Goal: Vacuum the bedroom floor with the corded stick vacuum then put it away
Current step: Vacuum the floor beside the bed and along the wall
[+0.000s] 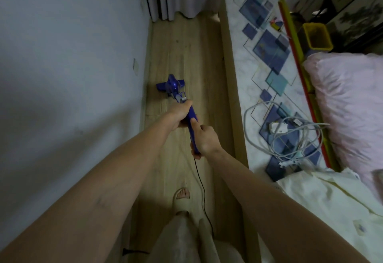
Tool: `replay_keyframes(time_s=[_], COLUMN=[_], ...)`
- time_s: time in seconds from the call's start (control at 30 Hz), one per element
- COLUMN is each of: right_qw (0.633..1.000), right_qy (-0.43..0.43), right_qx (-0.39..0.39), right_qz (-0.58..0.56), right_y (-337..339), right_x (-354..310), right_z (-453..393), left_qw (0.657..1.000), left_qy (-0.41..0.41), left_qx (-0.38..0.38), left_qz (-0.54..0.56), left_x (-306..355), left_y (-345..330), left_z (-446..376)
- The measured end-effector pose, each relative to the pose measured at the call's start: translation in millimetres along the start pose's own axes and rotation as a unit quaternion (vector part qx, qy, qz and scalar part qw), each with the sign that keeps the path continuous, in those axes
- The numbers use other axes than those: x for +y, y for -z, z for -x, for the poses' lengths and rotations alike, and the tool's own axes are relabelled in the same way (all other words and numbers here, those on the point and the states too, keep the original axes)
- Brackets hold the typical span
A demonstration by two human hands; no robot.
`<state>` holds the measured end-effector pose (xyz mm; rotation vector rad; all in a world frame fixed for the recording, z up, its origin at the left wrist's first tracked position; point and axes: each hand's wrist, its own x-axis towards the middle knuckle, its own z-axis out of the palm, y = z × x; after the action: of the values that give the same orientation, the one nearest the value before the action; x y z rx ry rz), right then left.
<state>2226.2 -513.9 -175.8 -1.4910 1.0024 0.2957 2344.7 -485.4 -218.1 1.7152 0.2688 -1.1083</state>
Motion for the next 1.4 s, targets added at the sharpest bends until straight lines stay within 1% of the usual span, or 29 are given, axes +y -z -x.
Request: replay_keyframes(time_s=[0.13, 0.33, 0.47, 0.67, 0.8, 0.93, 1.03, 1.17, 1.27, 1.4], right_qw=[1.0, 1.0, 1.0, 1.0, 1.0, 0.998, 0.999, 0.998, 0.997, 0.998], right_qy=[-0.012, -0.007, 0.006, -0.006, -0.024, -0.021, -0.006, -0.01, -0.012, -0.011], right_qx=[0.005, 0.012, 0.001, -0.003, -0.016, -0.016, -0.004, 0.0, -0.004, 0.005], right_qz=[-0.014, 0.005, 0.026, 0.018, -0.013, -0.056, -0.052, -0.068, -0.071, -0.065], right_y=[7.7, 27.7, 44.1, 57.7, 54.7, 44.6, 38.6, 41.5, 42.7, 42.7], right_x=[-5.5, 8.7, 24.2, 49.3, 57.0, 65.0, 78.0, 89.6, 89.9, 77.8], right_z=[-6.1, 14.6, 47.9, 118.9, 161.2, 187.3, 193.2, 189.1, 178.6, 154.5], left_qw=[1.0, 1.0, 1.0, 0.999, 0.996, 0.994, 0.994, 0.995, 0.995, 0.997], left_qy=[0.003, -0.005, 0.006, 0.01, 0.047, 0.049, 0.05, 0.049, 0.046, 0.035], left_qx=[0.0, 0.003, -0.01, -0.038, -0.073, -0.083, -0.077, -0.077, -0.073, -0.061], left_qz=[-0.012, -0.012, 0.014, 0.006, -0.021, -0.052, -0.054, -0.049, -0.056, -0.038], left_x=[5.5, -7.8, -24.0, -59.3, -70.4, -79.4, -90.9, -97.4, -96.3, -83.6], left_y=[-7.1, -26.4, -40.1, -54.8, -50.4, -43.1, -43.4, -49.5, -52.0, -51.7], left_z=[-10.5, 6.3, 38.7, 97.3, 134.7, 162.6, 168.2, 166.1, 153.5, 126.3])
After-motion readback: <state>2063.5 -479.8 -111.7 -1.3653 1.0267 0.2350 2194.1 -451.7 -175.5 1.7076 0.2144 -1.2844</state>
